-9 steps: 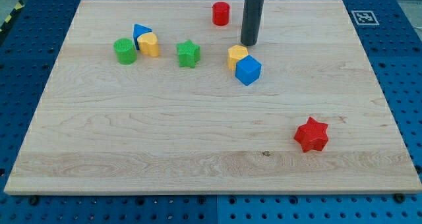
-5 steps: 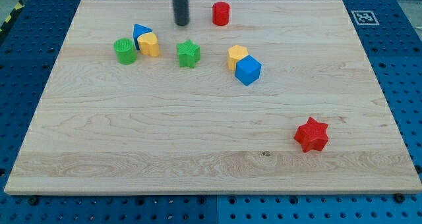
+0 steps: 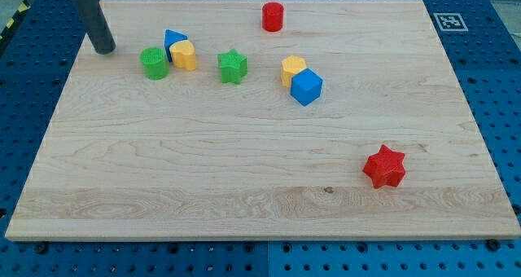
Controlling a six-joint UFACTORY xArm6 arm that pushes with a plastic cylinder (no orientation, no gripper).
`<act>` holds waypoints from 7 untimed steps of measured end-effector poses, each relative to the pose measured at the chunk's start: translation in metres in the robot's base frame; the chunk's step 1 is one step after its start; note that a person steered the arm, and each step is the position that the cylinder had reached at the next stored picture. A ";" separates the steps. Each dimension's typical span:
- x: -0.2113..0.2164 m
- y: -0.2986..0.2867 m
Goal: Separate the yellow heart and the blue triangle
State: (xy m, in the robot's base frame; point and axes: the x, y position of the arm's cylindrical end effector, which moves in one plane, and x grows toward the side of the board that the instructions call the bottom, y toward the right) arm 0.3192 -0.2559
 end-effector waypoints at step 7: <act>0.001 0.145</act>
